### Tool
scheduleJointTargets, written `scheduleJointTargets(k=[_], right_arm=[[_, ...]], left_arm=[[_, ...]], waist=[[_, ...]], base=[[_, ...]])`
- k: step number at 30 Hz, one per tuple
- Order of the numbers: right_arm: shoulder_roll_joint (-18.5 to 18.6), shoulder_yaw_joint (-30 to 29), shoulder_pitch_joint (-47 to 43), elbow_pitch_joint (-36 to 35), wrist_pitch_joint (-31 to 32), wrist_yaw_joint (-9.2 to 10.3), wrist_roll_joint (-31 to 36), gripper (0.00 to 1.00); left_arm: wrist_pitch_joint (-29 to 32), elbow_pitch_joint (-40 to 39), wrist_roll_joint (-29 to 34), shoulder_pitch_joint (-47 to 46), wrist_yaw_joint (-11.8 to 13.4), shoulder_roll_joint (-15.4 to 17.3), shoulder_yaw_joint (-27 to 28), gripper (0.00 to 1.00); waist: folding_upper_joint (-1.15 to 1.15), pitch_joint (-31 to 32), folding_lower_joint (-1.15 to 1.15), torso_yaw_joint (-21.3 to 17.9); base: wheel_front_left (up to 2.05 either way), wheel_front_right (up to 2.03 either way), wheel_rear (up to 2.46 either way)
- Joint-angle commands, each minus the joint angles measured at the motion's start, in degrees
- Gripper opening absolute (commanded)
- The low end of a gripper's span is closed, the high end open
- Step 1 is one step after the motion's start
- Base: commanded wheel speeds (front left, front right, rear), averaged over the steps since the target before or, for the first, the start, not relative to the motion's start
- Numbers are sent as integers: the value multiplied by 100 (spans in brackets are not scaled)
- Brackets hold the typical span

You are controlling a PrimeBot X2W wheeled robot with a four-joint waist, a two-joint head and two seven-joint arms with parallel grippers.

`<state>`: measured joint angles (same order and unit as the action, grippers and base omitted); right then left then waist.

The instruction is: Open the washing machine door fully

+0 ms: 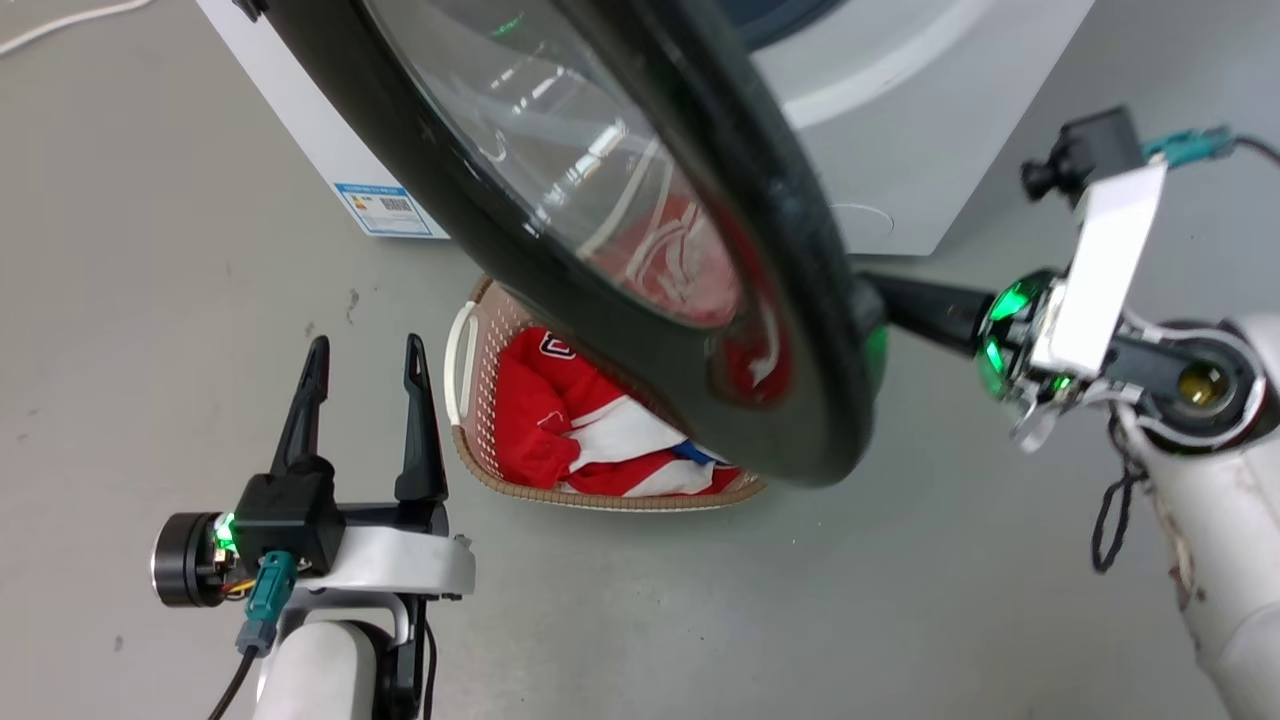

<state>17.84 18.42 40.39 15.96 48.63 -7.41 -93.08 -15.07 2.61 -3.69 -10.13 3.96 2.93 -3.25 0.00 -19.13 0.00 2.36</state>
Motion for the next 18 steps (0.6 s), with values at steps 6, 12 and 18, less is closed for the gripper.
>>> scheduleJointTargets(k=[6, 12, 18], right_arm=[[-159, 237, -668, -408, 53, -14, -130, 0], [-219, 422, -1022, -536, 65, -14, -177, 0], [-360, 592, -1372, -681, -5, -14, -261, 0]], left_arm=[[-16, 39, 5, 185, 27, -5, -20, 100], [-16, 56, 17, 297, 26, -5, -10, 100], [-16, 70, 17, 399, 43, -5, -29, 100]], waist=[[0, 290, 0, 32], [0, 441, 0, 33], [0, 592, 0, 46]], base=[[0, 0, 0], [0, 0, 0], [0, 0, 0]])
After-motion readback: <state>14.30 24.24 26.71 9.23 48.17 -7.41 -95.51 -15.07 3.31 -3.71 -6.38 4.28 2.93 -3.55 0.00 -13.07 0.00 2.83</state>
